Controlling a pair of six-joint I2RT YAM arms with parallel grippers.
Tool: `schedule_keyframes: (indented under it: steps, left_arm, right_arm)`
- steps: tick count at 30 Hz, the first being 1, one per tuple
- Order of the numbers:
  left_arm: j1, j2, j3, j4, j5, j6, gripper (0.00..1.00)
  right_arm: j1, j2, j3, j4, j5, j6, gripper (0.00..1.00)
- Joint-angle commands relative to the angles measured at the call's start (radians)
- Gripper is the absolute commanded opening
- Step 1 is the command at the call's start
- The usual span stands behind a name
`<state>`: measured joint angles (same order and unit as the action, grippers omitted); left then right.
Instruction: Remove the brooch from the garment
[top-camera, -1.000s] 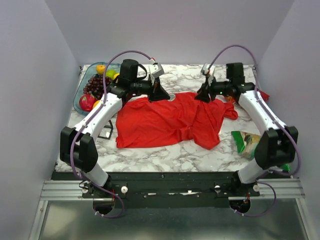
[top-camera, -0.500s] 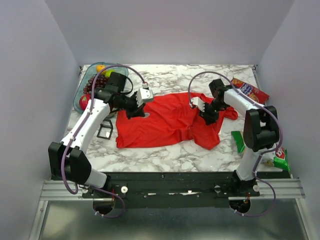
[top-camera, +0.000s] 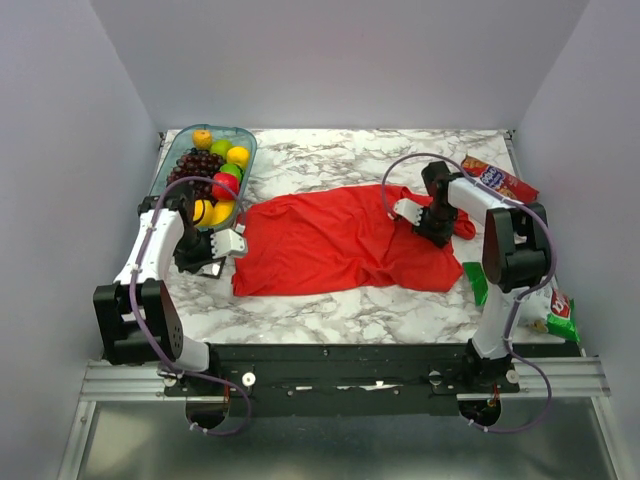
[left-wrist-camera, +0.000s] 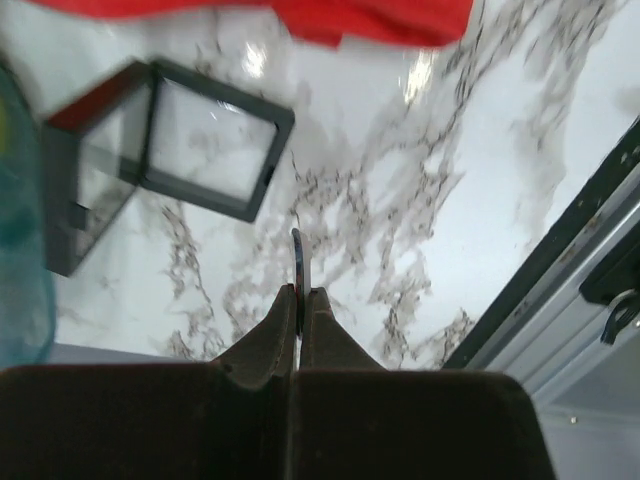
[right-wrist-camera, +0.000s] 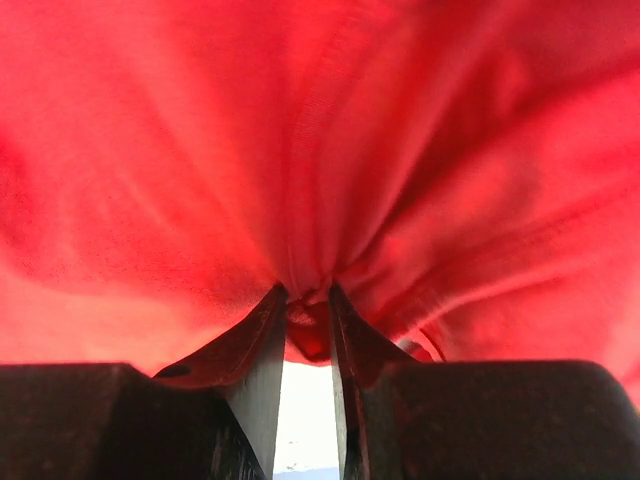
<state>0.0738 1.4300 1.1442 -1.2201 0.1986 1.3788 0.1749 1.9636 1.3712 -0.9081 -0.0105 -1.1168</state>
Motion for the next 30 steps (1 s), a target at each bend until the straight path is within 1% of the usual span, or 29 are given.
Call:
schedule_keyframes:
  steps: [1, 2, 5, 9, 10, 13, 17, 21, 25, 30]
  left_arm:
    - [0.043, 0.038, -0.046, 0.135, -0.176, 0.106, 0.02]
    - [0.044, 0.041, -0.049, 0.157, -0.173, 0.085, 0.02]
    - [0.044, 0.064, -0.044, 0.211, -0.143, 0.046, 0.03]
    - [0.041, 0.081, -0.076, 0.292, -0.137, 0.026, 0.06]
    - [0.041, 0.079, -0.087, 0.332, -0.137, 0.028, 0.06]
    - [0.040, 0.078, -0.110, 0.379, -0.110, 0.040, 0.07]
    - [0.020, 0.107, -0.103, 0.396, -0.096, 0.020, 0.07]
    - [0.014, 0.148, -0.058, 0.395, -0.088, -0.015, 0.07]
    - [0.006, 0.176, -0.043, 0.369, -0.074, -0.020, 0.07]
    - [-0.011, 0.188, -0.051, 0.384, -0.070, -0.033, 0.07]
  right_arm:
    - [-0.009, -0.020, 0.052, 0.008, -0.020, 0.069, 0.32]
    - [-0.008, -0.028, 0.057, -0.003, -0.069, 0.080, 0.32]
    - [-0.005, -0.055, 0.055, -0.015, -0.111, 0.118, 0.36]
    - [0.000, -0.075, 0.039, 0.028, -0.065, 0.164, 0.48]
    - [0.000, -0.078, 0.040, 0.031, -0.060, 0.173, 0.49]
    - [0.000, -0.091, 0.043, 0.035, -0.066, 0.184, 0.55]
    - [0.003, -0.091, 0.048, 0.031, -0.082, 0.196, 0.58]
    - [0.005, -0.085, 0.049, 0.026, -0.085, 0.198, 0.62]
    - [0.006, -0.074, 0.060, 0.025, -0.086, 0.199, 0.62]
    - [0.006, -0.062, 0.080, 0.014, -0.091, 0.203, 0.62]
